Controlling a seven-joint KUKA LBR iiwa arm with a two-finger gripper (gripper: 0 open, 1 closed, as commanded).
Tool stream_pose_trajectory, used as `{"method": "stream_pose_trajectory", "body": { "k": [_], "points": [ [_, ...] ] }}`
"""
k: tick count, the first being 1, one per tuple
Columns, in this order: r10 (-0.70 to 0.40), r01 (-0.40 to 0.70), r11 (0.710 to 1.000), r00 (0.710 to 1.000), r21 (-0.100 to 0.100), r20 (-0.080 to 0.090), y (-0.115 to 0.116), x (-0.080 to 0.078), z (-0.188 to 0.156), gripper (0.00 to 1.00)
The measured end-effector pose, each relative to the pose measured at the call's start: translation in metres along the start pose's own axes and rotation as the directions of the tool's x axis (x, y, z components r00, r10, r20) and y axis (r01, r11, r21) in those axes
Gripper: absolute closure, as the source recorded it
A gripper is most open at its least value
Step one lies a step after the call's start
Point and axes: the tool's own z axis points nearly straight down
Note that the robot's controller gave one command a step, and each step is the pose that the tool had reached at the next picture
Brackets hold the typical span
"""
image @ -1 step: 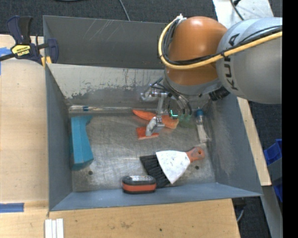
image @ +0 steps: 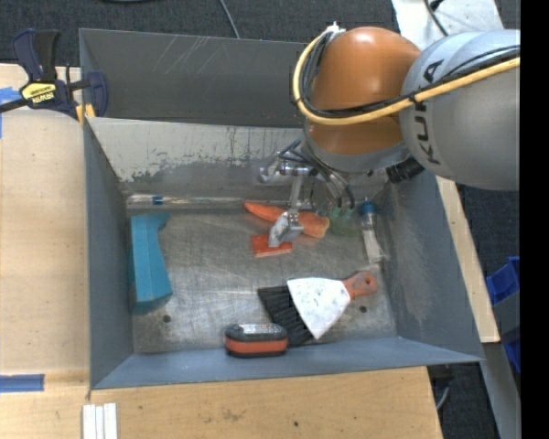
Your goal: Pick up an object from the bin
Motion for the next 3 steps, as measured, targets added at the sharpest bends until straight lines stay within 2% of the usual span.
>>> {"method": "stream_pose_trajectory", "body": {
  "k": [1, 2, 3],
  "points": [
    [0.079, -0.079, 0.997, 0.997, 0.000, 0.000, -0.049, -0.017, 0.031, 0.00],
    [0.156, -0.156, 0.988, 0.988, 0.002, 0.001, -0.072, -0.026, 0.048, 0.00],
    [0.190, -0.190, 0.982, 0.982, 0.001, -0.002, -0.048, -0.023, 0.061, 0.00]
  ]
}}
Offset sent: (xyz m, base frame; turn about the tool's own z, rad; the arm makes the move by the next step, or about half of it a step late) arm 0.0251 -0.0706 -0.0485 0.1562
